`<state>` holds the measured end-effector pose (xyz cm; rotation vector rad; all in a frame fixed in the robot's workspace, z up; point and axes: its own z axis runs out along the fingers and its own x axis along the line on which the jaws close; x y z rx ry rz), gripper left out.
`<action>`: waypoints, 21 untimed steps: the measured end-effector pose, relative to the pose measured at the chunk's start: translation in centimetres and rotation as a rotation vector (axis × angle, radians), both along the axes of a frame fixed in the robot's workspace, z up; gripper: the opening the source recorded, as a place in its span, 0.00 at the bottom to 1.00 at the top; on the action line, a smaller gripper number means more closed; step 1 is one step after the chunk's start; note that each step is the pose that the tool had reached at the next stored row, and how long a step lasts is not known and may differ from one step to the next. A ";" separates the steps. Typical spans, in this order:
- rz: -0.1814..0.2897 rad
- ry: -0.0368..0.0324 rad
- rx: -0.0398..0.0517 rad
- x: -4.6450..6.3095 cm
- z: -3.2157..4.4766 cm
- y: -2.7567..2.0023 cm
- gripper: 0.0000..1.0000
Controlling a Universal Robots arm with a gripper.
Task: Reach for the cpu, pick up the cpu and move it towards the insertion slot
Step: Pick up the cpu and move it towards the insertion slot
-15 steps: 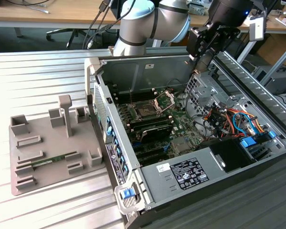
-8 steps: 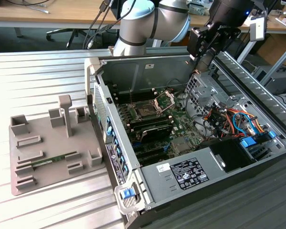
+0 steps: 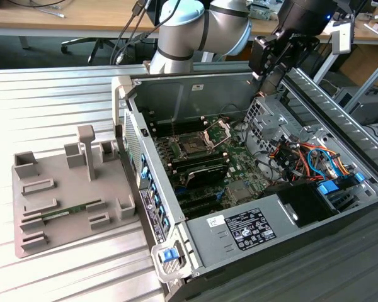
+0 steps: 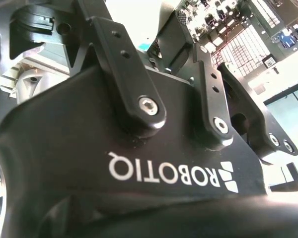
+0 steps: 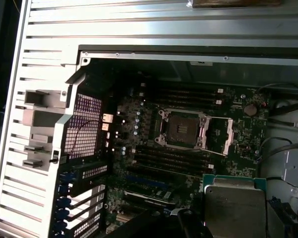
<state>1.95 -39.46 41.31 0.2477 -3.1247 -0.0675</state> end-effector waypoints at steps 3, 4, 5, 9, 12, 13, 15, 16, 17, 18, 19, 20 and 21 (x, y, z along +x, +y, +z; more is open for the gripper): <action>0.000 -0.0001 0.0000 0.1 0.00 0.00 0.55; 0.000 0.0000 0.0000 0.2 0.00 0.00 0.55; 0.000 0.0000 -0.0001 0.2 0.00 0.00 0.55; 0.000 0.0000 -0.0001 0.3 0.00 0.00 0.55; 0.000 0.0000 0.0000 0.5 0.00 0.00 0.55; 0.000 0.0000 0.0000 0.5 0.00 0.00 0.55; 0.000 0.0000 0.0000 0.6 0.00 0.00 0.55; 0.000 0.0000 0.0000 0.6 0.00 0.00 0.55; 0.000 0.0000 0.0000 0.7 0.00 0.00 0.55; 0.000 0.0000 -0.0001 0.7 0.00 0.00 0.55; 0.000 0.0000 -0.0001 0.8 0.00 0.00 0.55; 0.000 0.0000 0.0000 0.8 0.00 0.00 0.55; 0.000 0.0000 -0.0001 0.8 0.00 0.00 0.55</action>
